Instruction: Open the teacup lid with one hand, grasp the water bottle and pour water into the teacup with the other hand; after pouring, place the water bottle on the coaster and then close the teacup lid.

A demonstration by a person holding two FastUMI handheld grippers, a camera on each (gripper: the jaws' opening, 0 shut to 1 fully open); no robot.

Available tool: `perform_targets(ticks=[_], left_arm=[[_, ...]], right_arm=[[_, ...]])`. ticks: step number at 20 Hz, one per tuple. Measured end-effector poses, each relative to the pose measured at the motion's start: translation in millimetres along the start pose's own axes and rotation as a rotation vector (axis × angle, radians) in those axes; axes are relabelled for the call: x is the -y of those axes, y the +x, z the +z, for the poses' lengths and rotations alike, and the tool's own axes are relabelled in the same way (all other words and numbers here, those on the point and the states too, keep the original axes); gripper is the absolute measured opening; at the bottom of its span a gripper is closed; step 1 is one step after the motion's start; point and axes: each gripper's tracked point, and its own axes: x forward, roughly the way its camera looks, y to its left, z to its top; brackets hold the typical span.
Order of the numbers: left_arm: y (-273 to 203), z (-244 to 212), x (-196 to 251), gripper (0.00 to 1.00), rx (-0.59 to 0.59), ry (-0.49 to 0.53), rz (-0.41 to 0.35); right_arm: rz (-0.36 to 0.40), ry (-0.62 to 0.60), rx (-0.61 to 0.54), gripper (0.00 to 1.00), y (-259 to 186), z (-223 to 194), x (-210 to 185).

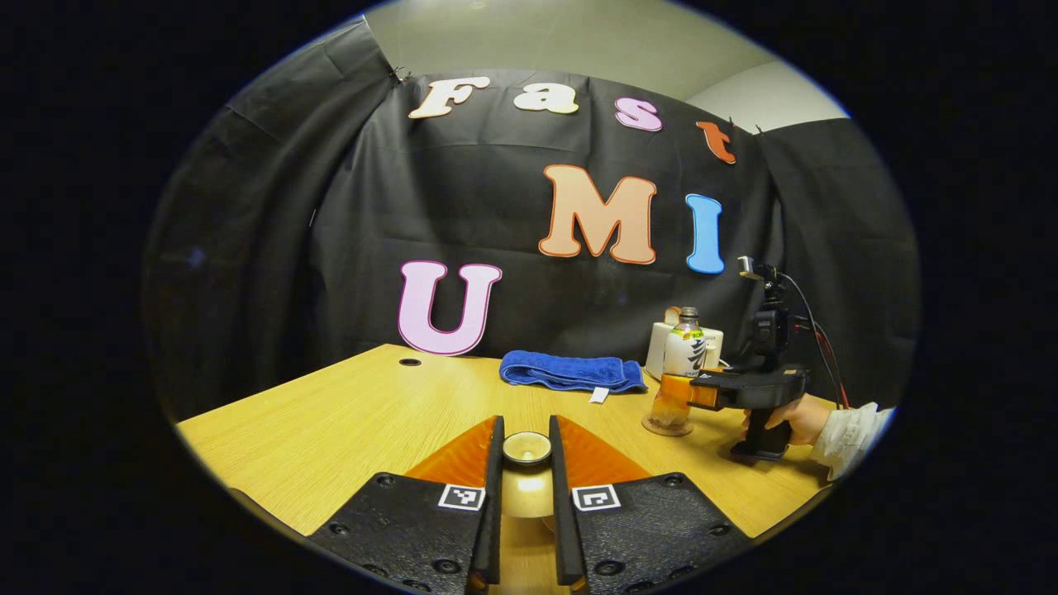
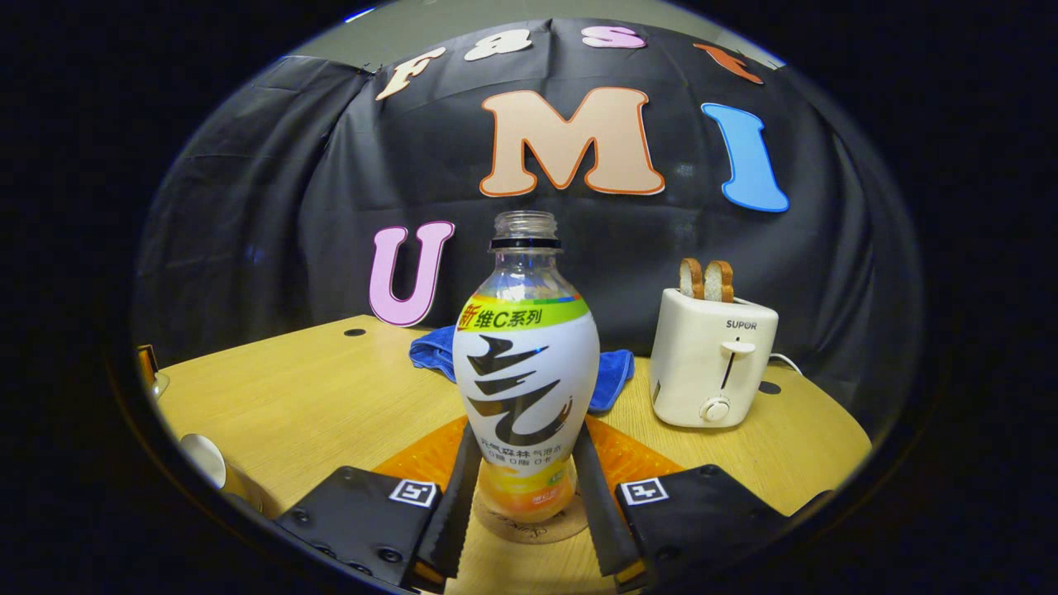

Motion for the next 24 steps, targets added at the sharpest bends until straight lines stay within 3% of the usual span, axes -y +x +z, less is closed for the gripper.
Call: perform_targets(ticks=[6, 14, 17, 18, 20, 21, 24], left_arm=[[-0.4, -0.2, 3.4, 0.23, 0.002, -0.005, -0.012], [1.4, -1.9, 13.7, 0.23, -0.007, -0.009, -0.034], [2.7, -4.9, 20.8, 0.24, -0.016, -0.007, -0.047], [3.9, -6.0, 23.8, 0.24, -0.019, -0.005, -0.054], [5.2, -10.6, 30.8, 0.24, -0.03, 0.005, -0.067], [6.6, -12.4, 33.7, 0.24, -0.036, 0.01, -0.073], [10.6, -20.0, 42.4, 0.24, -0.056, 0.022, -0.088]], right_arm=[[-0.017, 0.027, -0.012, 0.65, 3.8, -4.8, 7.1], [-0.012, 0.026, -0.017, 0.8, 0.7, -5.2, 4.2], [-0.014, 0.034, -0.019, 0.9, -4.6, -6.8, 6.5], [-0.015, 0.038, -0.018, 0.99, -7.8, -6.0, 8.5], [-0.017, 0.046, -0.017, 0.93, -13.3, -6.3, 11.7], [-0.02, 0.049, -0.014, 0.97, -16.9, -6.7, 14.4], [-0.027, 0.068, -0.008, 0.93, -27.5, -6.5, 23.9]])
